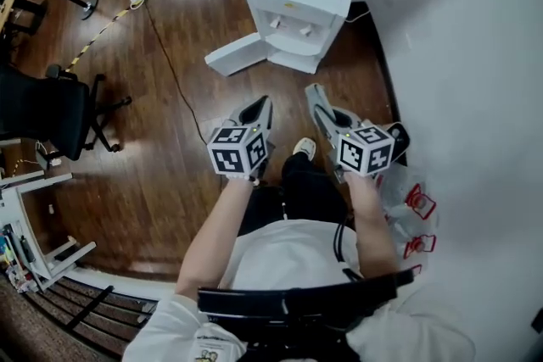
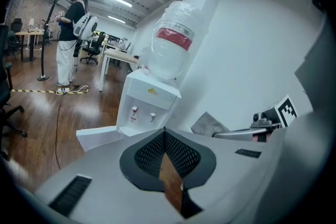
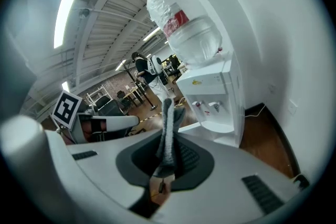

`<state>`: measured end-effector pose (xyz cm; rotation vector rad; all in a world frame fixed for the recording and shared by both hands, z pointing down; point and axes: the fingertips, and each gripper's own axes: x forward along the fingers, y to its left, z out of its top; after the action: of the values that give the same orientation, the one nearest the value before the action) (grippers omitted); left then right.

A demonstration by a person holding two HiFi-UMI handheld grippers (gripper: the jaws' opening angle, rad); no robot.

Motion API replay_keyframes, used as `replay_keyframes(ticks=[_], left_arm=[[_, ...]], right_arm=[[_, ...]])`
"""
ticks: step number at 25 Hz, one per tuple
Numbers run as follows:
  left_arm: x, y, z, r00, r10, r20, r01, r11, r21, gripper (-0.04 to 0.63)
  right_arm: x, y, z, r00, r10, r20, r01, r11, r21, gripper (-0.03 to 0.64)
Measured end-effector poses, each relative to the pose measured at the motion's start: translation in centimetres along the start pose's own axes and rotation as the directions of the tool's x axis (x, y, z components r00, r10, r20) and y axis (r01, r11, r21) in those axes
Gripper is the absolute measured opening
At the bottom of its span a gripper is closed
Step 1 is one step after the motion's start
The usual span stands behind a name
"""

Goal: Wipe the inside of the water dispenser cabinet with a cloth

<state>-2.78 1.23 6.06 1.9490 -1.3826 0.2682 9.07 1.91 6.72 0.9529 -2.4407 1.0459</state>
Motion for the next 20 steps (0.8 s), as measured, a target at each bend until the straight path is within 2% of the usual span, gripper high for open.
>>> replay_keyframes(ticks=[5, 10, 15, 20], left_arm=[[3.2, 1.8, 0.6, 1.000, -0.026, -0.015, 0.026, 1.000, 0.013, -0.012], [4.9, 5.8, -0.3, 0.997, -0.055, -0.053, 0.056, 0.998, 0.016, -0.012], [7.3, 11.5, -2.2, 0.991, -0.080, -0.104, 0.085, 0.996, 0.040, -0.012], [12.0, 18.9, -6.1, 0.990, -0.083, -0.118, 0.090, 0.995, 0.054, -0.012]], right_arm=[[4.0, -1.0, -0.5, 0.999, 0.012, -0.035, -0.012, 1.000, -0.004, 0.028], [7.6, -1.0, -1.5, 0.998, -0.038, -0.043, 0.039, 0.999, 0.007, 0.028], [12.5, -2.2, -3.6, 0.995, -0.097, -0.033, 0.098, 0.994, 0.037, 0.028], [19.9, -5.4, -7.8, 0.993, -0.118, -0.027, 0.118, 0.993, 0.020, 0.028]])
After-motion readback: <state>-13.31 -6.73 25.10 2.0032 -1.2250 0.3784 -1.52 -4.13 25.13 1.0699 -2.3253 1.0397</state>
